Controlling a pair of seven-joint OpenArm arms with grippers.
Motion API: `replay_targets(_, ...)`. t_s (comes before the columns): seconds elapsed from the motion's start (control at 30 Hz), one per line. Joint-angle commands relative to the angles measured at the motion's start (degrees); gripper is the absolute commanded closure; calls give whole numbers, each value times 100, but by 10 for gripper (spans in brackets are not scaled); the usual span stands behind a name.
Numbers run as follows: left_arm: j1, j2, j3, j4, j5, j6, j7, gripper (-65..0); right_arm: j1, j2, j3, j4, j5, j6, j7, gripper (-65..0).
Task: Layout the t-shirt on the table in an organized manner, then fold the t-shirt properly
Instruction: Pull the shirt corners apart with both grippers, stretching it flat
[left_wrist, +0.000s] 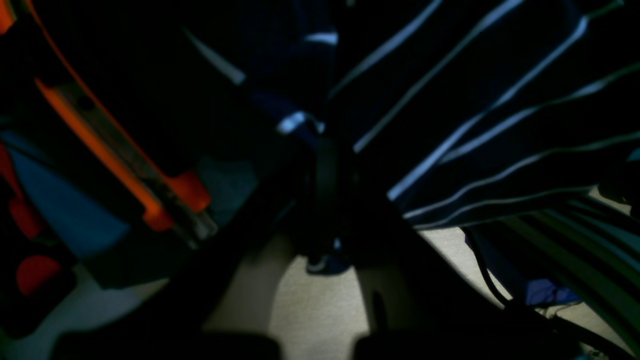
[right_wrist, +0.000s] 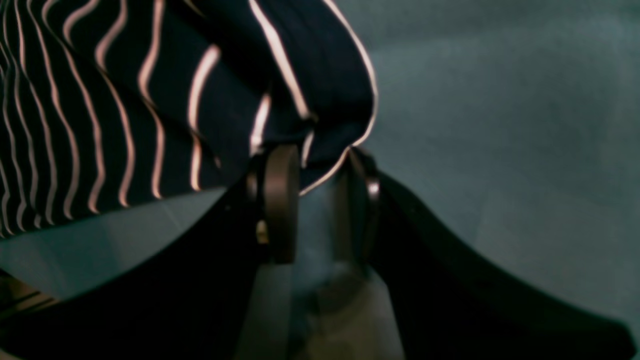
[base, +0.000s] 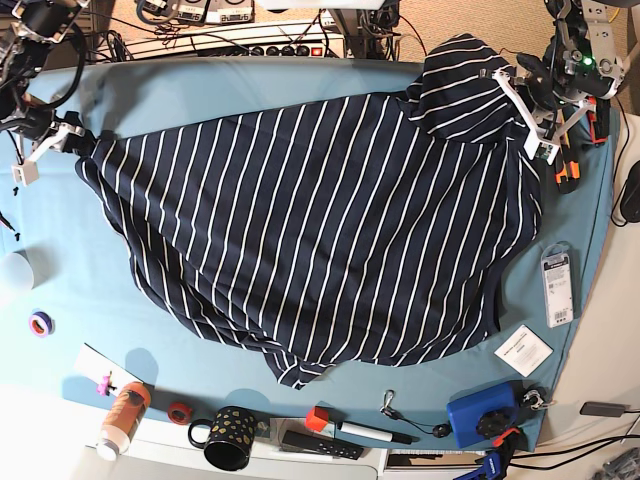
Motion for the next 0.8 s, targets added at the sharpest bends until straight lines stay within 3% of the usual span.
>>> replay_targets(0.0, 15, -63, -22, 94, -20, 15, 17, 0, 0, 26, 7, 31, -120, -1, -155, -151)
replay_targets(0.1, 15, -63, -22, 94, -79, 9, 140, 0, 0, 20, 13, 35, -122, -1, -153, 0)
replay_targets(0.23, 72, -66, -22, 96, -409, -243, 299, 0, -2, 42, 105, 162, -125, -1, -142, 0)
replay_targets(0.57, 643, -81, -24, 96, -557, -245, 299, 0, -13, 44, 1102, 636, -120, -1, -404, 0)
replay_targets(0.77, 831, -94, -79, 101, -557, -295, 474, 0, -273, 72, 1233, 636, -122, -1, -404, 0)
